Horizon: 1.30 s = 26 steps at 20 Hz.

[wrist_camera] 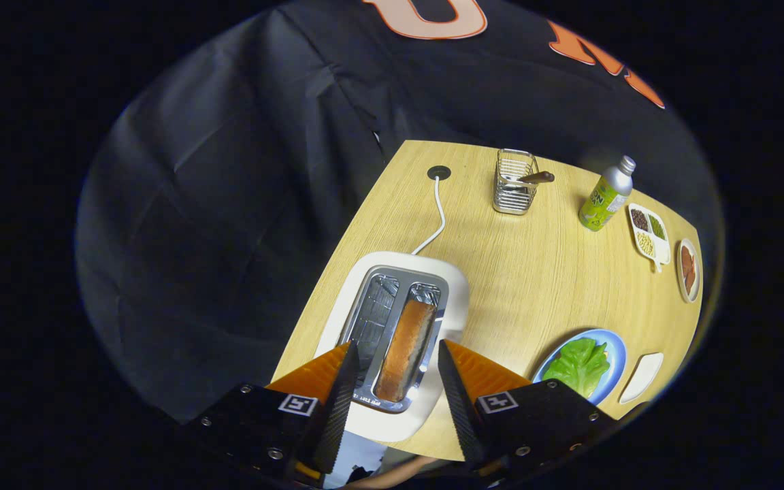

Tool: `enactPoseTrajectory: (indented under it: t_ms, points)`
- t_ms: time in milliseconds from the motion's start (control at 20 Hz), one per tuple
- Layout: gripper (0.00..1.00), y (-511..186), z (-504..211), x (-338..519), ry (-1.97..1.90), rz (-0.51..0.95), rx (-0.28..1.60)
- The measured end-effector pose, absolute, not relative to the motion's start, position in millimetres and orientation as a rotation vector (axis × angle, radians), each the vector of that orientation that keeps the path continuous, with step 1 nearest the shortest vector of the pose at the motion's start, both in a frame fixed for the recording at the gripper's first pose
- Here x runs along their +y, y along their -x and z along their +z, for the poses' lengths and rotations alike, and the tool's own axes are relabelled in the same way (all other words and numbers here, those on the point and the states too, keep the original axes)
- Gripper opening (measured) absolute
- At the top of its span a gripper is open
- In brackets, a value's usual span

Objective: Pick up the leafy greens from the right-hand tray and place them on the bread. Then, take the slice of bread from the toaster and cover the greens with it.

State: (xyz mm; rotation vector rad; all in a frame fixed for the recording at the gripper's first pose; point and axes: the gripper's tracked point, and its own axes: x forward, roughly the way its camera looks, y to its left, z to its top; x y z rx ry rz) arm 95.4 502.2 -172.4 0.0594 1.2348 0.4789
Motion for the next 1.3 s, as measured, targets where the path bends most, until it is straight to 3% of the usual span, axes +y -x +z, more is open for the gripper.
enactPoseTrajectory:
  t_ms: [300,450,550,1300]
  points:
    - [0.44,-106.9,-188.9,495.9,-0.078,0.385,1.282]
    - [0.23,-108.2,-187.5,494.3,-0.081,0.379,1.277]
    - [0.15,-106.2,-184.6,495.7,-0.086,0.399,1.273]
    - [0.12,-102.7,-102.5,432.7,-0.387,0.531,1.099]
